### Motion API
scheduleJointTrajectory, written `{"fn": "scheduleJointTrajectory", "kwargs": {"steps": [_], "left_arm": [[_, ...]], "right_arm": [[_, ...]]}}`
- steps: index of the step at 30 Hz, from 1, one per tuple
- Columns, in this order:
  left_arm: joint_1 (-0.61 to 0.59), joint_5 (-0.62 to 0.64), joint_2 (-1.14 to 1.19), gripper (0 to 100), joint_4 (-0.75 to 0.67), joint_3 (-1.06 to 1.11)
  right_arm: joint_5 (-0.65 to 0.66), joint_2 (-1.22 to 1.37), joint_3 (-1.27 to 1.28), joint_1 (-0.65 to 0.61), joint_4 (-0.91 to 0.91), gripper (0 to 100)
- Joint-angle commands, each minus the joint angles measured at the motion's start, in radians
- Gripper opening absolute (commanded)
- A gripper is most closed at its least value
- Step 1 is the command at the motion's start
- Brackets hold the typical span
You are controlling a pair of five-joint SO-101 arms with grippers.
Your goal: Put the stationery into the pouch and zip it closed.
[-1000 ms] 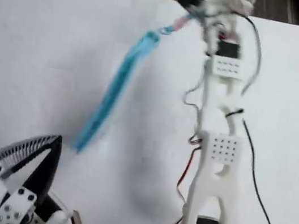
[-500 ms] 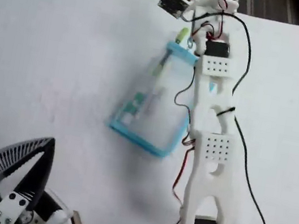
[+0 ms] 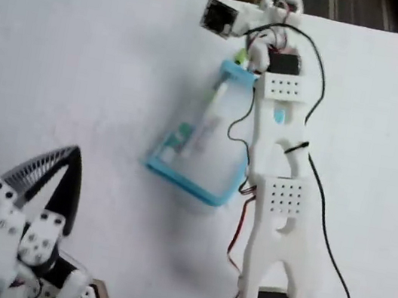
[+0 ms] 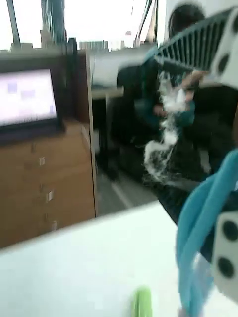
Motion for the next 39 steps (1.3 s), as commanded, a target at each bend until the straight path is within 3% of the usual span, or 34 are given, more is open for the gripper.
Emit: {"fn": "scheduleJointTrajectory", "kwargs": {"steps": [1, 7, 13, 17, 27, 33, 39], "left_arm": [[-0.062, -0.002, 0.004, 2, -0.054, 0.043], [-0.087, 0.000, 0.004, 2, -0.069, 0.055], [-0.088, -0.002, 0.005, 2, -0.069, 0.057], [-0.088, -0.006, 0.005, 2, -0.098, 0.104], [-0.120, -0.055, 0.005, 2, -0.245, 0.295], [-0.294, -0.052, 0.004, 2, -0.396, 0.502], [-0.355, -0.057, 0.001, 2, -0.626, 0.778]], "right_arm": [[-0.049, -0.085, -0.130, -0.030, 0.369, 21.6], [-0.275, -0.096, -0.476, -0.073, 1.113, 20.2], [-0.445, -0.291, -0.331, 0.044, 1.089, 22.2], [-0.485, -0.499, -0.124, 0.047, 1.089, 22.2], [-0.482, -1.303, 0.954, -0.117, 1.084, 22.2], [-0.482, -1.738, 1.392, -0.047, 0.938, 22.0], [-0.486, -2.144, 1.783, -0.015, 0.708, 22.0]]}}
